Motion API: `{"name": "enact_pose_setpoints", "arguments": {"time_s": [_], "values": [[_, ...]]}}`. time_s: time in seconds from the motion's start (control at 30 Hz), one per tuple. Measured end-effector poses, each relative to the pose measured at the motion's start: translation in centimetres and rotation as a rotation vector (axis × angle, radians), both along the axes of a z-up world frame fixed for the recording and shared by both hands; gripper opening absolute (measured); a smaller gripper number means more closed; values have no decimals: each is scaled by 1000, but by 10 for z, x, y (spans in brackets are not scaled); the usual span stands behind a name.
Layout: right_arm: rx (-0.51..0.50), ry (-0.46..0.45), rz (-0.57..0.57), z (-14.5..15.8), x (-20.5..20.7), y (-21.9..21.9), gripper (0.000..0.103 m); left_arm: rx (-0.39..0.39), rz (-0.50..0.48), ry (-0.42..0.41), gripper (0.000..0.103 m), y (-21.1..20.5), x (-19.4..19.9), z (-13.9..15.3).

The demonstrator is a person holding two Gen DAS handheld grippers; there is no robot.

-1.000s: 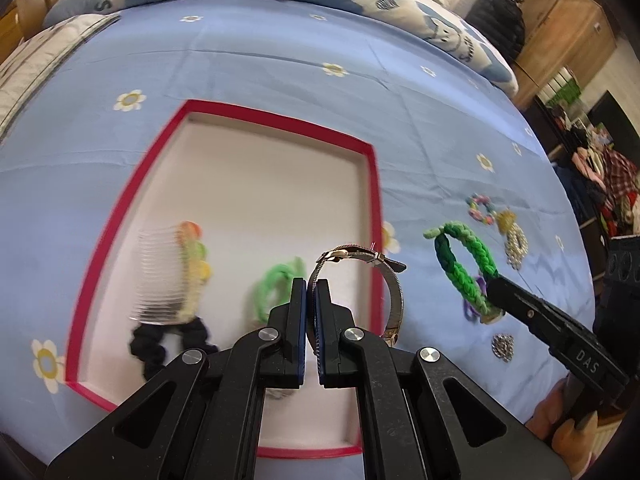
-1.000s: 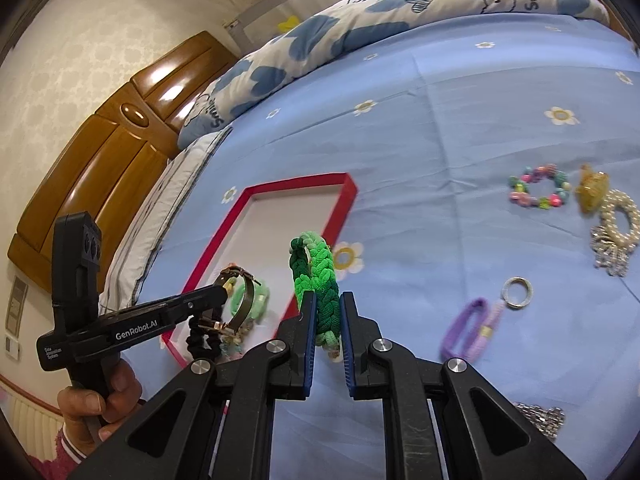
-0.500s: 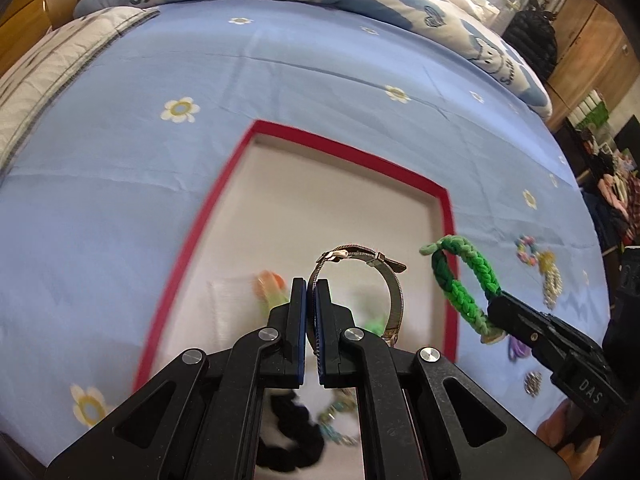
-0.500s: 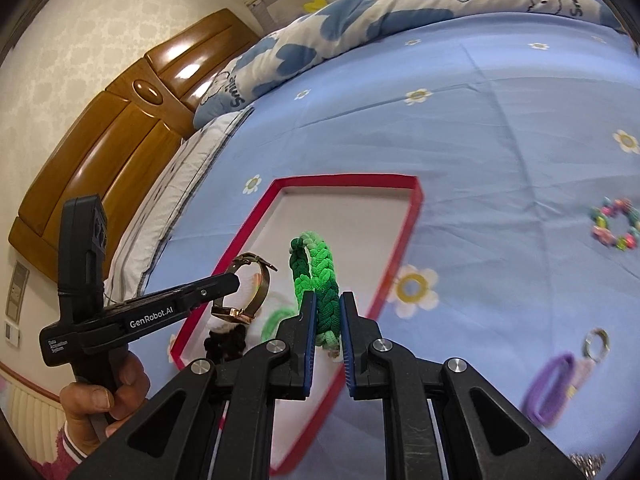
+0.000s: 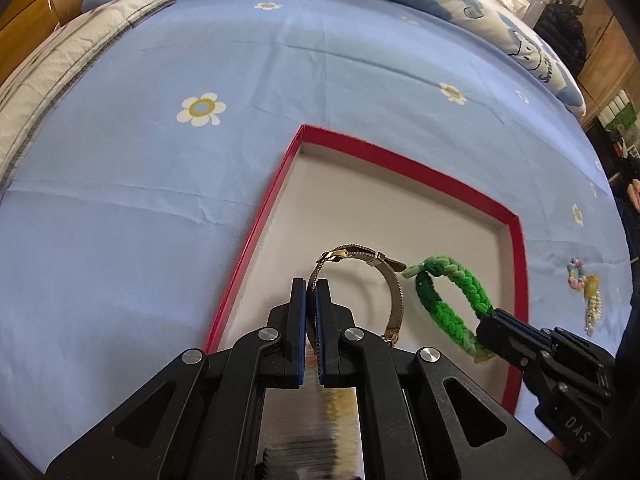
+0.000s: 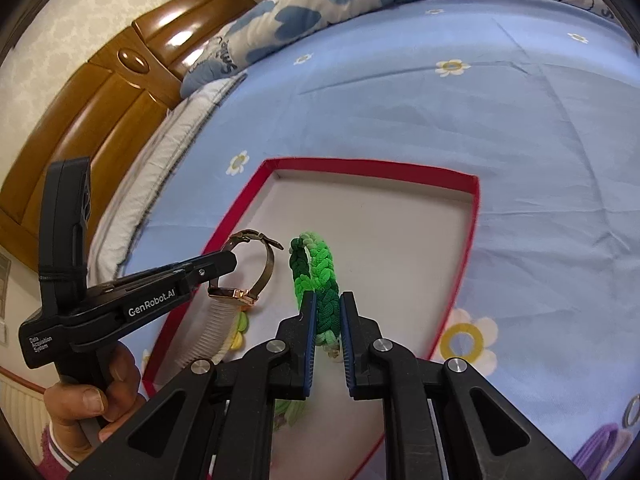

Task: Organize jewelry
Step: 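Carry the watch and braided bracelet into the red tray and open both tools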

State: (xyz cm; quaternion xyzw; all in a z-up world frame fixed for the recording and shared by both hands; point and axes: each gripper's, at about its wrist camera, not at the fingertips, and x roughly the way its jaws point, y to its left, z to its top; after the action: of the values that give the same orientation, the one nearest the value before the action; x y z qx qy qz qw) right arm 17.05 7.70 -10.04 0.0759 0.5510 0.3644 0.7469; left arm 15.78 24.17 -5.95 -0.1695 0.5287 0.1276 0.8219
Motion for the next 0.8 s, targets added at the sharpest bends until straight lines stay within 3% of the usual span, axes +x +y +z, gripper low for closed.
{"name": "enact_pose_setpoints", "arguments": {"time_s": [0.5,0.57,0.63,0.73,0.8], "values": [[-36,25,16,-14,3,5,17,44,-21,31,4,-5,8,-6],[-24,31,14,-13,3,3,20,47,-24,34,5,-6,8,-5],[-16,32,10,-12,3,2,31,47,-26,36,6,-6,7,-5],[0,30,1,-8,3,-2,32,49,-22,36,11,-7,5,-2],[9,25,-5,-5,2,-6,32,50,-18,34,21,-8,4,1]]}}
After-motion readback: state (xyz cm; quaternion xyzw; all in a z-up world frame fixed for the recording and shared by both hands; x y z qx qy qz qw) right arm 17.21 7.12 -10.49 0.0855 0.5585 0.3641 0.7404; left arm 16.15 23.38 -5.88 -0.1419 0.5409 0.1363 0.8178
